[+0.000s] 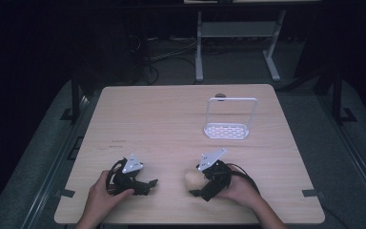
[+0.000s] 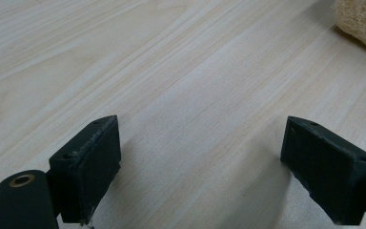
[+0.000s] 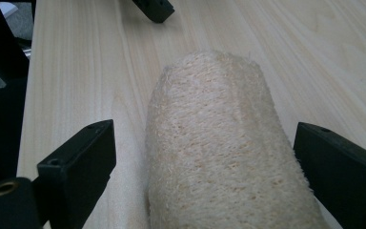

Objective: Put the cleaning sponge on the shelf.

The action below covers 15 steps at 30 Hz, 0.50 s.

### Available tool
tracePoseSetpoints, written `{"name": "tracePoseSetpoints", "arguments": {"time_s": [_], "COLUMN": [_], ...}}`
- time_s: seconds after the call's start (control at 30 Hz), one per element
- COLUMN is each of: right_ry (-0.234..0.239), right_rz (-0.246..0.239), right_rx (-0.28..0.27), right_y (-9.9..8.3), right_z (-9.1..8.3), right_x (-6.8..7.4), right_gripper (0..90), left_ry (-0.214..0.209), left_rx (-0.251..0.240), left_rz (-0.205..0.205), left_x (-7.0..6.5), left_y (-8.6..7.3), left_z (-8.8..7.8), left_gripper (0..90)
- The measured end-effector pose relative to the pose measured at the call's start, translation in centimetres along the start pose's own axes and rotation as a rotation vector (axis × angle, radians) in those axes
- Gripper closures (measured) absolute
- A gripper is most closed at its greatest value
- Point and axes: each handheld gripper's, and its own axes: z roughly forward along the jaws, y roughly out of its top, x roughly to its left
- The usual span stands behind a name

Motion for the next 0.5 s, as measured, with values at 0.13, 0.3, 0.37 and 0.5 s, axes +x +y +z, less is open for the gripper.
{"name": "tracePoseSetpoints", "arguments": {"time_s": [0.13,0.3,0.37,0.5], "right_ry": [0.002,-0.001,0.000,-0.002], "right_rz": [-0.001,0.002,0.004,-0.006], "right_rx": [0.016,0.036,0.038,0.031], "right_y": [-0.15,-0.33,-0.33,-0.41], "right_z": [0.30,0.70,0.75,0.69], "right_x": [-0.10,-0.17,-0.17,-0.27], "right_gripper": [8.2,8.3,8.6,14.8], "left_ry": [0.000,0.000,0.000,0.000], "left_rx": [0.000,0.000,0.000,0.000], "left_rz": [0.000,0.000,0.000,0.000], "left_x": [0.00,0.00,0.00,0.00], "left_y": [0.00,0.00,0.00,0.00], "left_z": [0.00,0.00,0.00,0.00], "left_gripper": [12.8,12.8,12.8,12.8]}}
